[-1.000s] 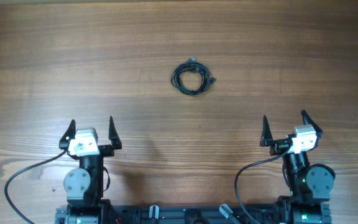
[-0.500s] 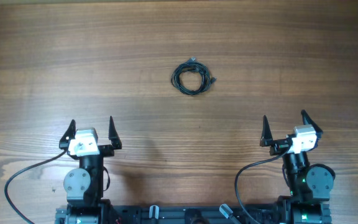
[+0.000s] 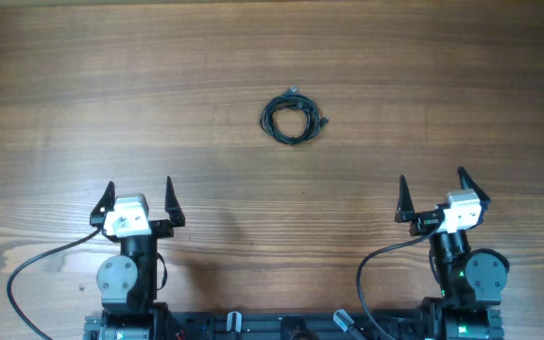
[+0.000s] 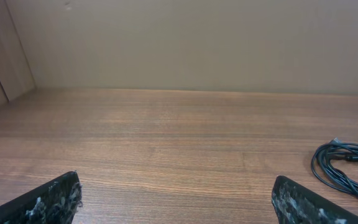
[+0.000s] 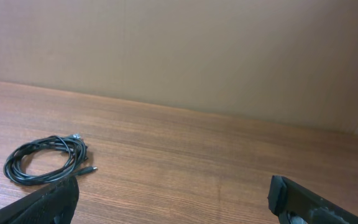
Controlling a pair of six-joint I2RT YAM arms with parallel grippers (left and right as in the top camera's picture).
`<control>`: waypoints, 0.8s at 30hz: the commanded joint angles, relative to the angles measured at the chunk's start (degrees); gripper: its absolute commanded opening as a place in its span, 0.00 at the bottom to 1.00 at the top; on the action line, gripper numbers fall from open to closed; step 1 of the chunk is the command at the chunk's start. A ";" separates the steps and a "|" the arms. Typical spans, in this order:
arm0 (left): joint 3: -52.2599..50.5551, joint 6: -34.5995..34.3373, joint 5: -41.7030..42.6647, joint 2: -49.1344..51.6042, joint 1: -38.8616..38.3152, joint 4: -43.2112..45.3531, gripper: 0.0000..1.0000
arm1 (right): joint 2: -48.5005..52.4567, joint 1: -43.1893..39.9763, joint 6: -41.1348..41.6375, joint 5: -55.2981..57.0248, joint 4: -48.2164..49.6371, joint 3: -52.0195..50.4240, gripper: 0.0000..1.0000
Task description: Untangle cables
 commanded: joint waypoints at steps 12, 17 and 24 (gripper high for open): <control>-0.13 1.92 0.76 -0.20 0.44 0.31 1.00 | -0.24 -0.31 -0.70 -0.96 0.28 -0.13 1.00; 3.87 -2.62 3.10 -0.20 0.42 0.15 1.00 | -0.24 -0.31 -0.68 -0.96 0.28 -0.13 1.00; 25.53 -1.92 3.02 2.49 0.42 -21.22 1.00 | -0.24 -0.31 -0.70 -0.96 0.28 -0.13 1.00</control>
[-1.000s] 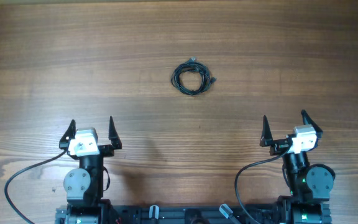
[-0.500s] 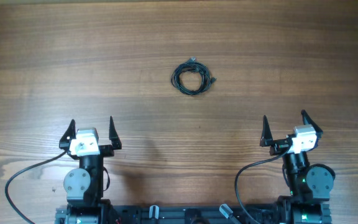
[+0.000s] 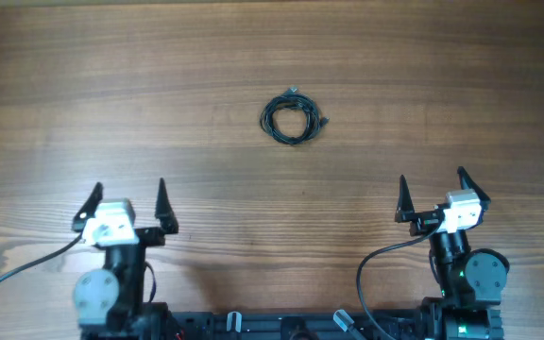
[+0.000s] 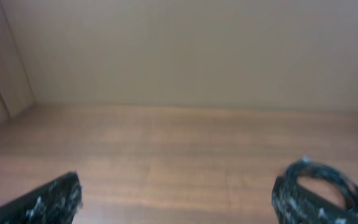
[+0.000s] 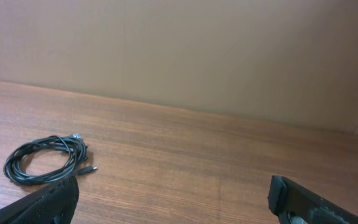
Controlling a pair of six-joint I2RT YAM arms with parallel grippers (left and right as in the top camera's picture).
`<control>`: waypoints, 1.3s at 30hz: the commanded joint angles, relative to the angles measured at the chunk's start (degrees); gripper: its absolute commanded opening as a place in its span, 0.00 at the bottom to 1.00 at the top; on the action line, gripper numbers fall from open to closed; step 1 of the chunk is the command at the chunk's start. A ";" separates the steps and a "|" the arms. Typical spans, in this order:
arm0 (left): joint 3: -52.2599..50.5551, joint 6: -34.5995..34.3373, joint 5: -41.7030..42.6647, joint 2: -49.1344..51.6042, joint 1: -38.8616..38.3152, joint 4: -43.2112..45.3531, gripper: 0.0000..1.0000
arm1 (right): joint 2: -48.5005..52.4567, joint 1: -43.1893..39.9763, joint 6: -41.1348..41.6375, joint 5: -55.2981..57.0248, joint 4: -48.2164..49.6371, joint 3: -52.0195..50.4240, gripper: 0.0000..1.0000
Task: Untangle cables
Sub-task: 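Raise the left arm and move its gripper toward the cable's left side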
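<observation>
A black cable coiled into a small bundle [image 3: 292, 117] lies on the wooden table, a little past its middle. The right wrist view has the cable [image 5: 44, 159] at lower left, one plug end sticking out to the right. The left wrist view is blurred, with the cable [image 4: 325, 180] at lower right. My left gripper [image 3: 127, 204] stands open near the front left, nothing between its fingers. My right gripper [image 3: 435, 196] stands open near the front right, also holding nothing. Both are well short of the cable.
Bare wooden tabletop [image 3: 111, 85] spreads on all sides of the coil. A plain beige wall [image 5: 179, 50] rises behind the far edge of the table. Arm bases and their own black cables sit along the front edge.
My left gripper has shifted a little to the left and toward the front edge; its wrist view is now blurred. The right gripper and the cable are where they were.
</observation>
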 commanded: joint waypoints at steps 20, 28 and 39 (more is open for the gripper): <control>84.00 5.22 0.90 62.75 0.42 -44.35 1.00 | -0.26 -0.31 -0.68 -0.96 0.28 -0.11 1.00; 86.79 5.35 2.86 79.38 0.42 -39.85 1.00 | -0.26 -0.31 -0.68 -0.96 0.28 -0.11 1.00; 86.71 5.38 6.19 80.94 0.46 -24.63 1.00 | -0.26 -0.31 -0.68 -0.96 0.31 -0.11 1.00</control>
